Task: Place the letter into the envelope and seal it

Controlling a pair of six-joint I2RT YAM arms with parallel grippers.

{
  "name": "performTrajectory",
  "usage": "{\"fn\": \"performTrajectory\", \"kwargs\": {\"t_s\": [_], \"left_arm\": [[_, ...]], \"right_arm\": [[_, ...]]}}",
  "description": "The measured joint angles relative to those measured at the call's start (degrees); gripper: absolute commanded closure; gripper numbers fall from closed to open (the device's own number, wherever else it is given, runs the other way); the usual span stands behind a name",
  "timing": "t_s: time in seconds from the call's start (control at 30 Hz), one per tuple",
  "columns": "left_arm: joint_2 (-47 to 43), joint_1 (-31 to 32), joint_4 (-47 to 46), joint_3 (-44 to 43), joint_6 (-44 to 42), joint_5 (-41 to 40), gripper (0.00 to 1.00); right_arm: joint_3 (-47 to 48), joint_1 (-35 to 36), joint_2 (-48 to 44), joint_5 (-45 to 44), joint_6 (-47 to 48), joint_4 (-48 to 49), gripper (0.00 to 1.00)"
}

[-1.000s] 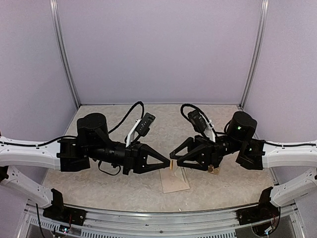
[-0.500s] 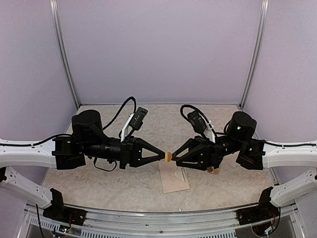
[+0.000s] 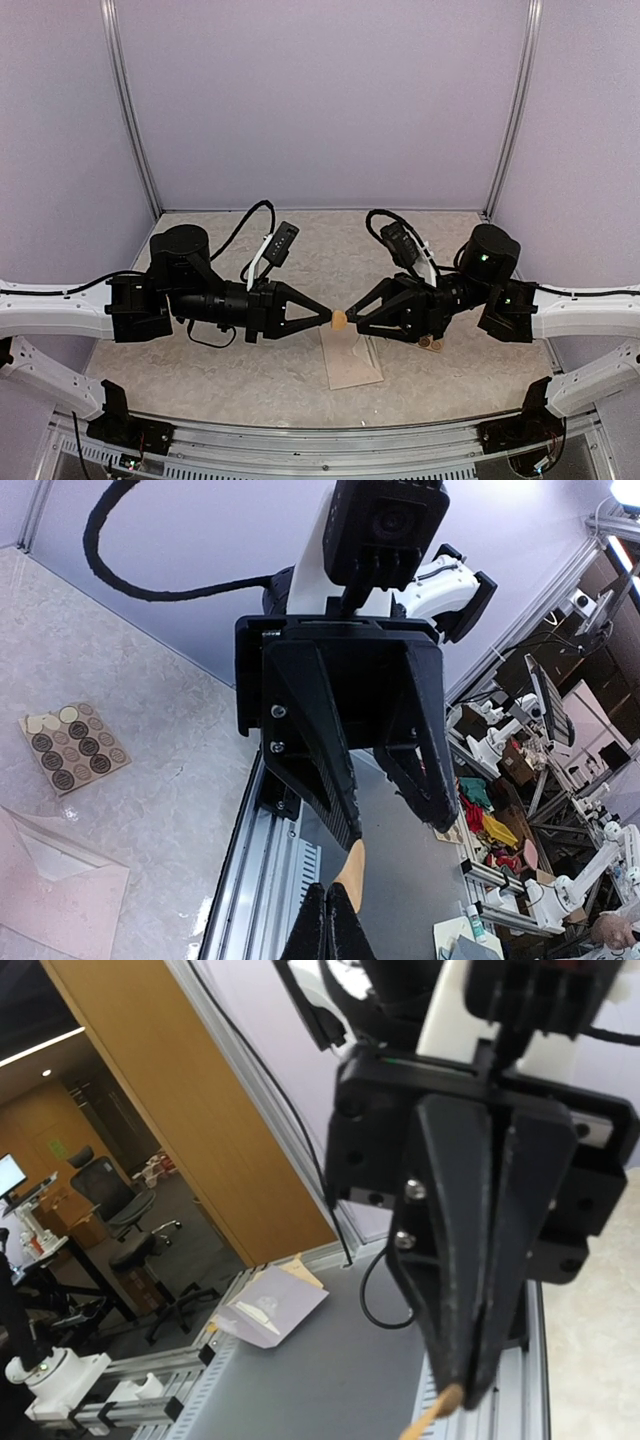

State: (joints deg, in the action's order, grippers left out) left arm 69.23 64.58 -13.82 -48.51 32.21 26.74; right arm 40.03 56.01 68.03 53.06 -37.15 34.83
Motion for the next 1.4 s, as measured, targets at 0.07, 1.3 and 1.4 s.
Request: {"fn": "performTrajectory", "kwargs": {"t_s": [0.07,1.3,1.4], "left_arm": [[0.0,0.0,0.2,0.0,-0.1,-0.3,0.99],[11.2,-5.4,15.9,-5.7,-25.3,-17.0,1.00],[12.7,-6.1,16.0,-6.8,-27.3,-16.9,1.00]], "right_arm": [[0.0,0.0,0.0,-0.6,0.1,-0.7,0.66],[-12.0,-9.8,3.5,-44.6,-6.3,-28.2,0.88],[-11.9,-9.8,7.6,-44.2,-6.1,-27.4,0.88]]}}
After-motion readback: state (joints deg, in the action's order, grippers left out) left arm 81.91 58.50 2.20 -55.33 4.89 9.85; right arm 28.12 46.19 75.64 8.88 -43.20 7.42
